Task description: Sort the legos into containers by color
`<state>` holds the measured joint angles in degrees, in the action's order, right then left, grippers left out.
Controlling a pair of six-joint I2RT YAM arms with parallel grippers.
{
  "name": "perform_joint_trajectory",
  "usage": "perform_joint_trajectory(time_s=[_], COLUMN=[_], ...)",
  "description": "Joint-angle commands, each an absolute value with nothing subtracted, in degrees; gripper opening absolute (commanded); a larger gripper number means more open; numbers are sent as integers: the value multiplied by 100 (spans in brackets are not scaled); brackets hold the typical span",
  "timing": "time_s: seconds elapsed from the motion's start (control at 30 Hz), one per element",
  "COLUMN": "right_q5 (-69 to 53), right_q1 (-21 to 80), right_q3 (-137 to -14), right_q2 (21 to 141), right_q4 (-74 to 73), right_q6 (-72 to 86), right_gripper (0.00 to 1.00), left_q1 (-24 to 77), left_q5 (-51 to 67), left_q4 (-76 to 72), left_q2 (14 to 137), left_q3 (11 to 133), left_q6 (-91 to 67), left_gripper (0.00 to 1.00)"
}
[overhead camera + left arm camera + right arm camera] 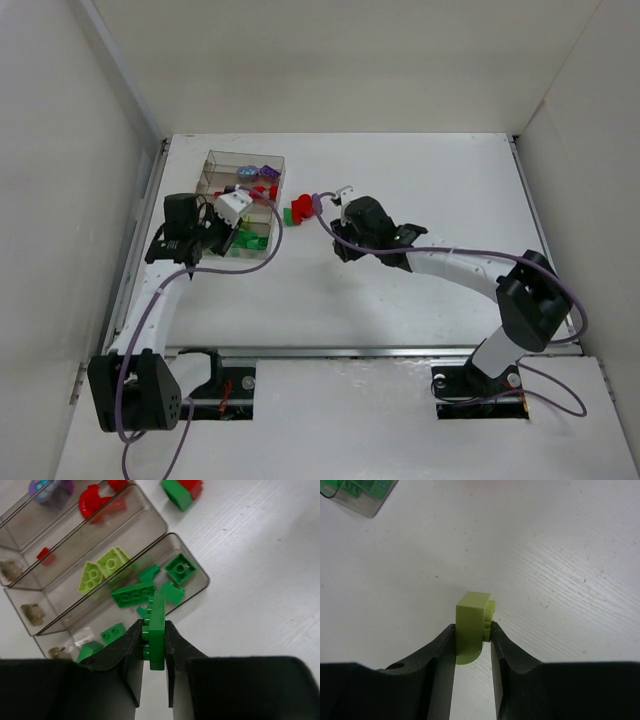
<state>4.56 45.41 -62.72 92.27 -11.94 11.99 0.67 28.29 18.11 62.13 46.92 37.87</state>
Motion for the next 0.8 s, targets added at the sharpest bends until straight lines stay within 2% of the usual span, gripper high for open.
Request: perform_joint_trajectory(time_s=[0.0,0.03,0.17,0.27,0.33,0.37,0.5,0.67,0.73,0.77], right_q5=[615,615,563,562,562,562,562,387,-67,-288], right_q1=[4553,4553,4553,4553,4553,4553,4553,4553,4553,4553], right_q3=[-6231,-6231,-6231,-6231,-6179,-6179,-6179,-6319,-6319,-6319], right_q2=[8965,8904,8781,8719,8605,8604,8438,8113,7972,7893], right_q4=[-853,-853,-853,-853,-853,-853,-853,-800,-730,-616], right_q6=[1283,1283,1231,1230,1230,1230,1230,1143,819,574], right_gripper=[0,0,0,0,0,0,0,0,0,0], left_q1=[-245,-316,-667,-721,-721,-721,-721,-721,-721,-529], left_q5=[2742,2742,2794,2865,2970,3023,3217,4085,4875,5148], left_q4=[976,897,695,896,1028,1194,1327,1721,2537,2958], left_q2=[6371,6546,6925,7136,7137,7137,6910,6505,6443,6442], left_q3=[4588,4588,4657,4720,4772,4772,4833,5386,5694,6061], left_q6=[3691,3691,3639,3884,4094,4218,4395,4999,5482,6259], left_gripper=[0,0,10,24,39,56,76,74,72,72])
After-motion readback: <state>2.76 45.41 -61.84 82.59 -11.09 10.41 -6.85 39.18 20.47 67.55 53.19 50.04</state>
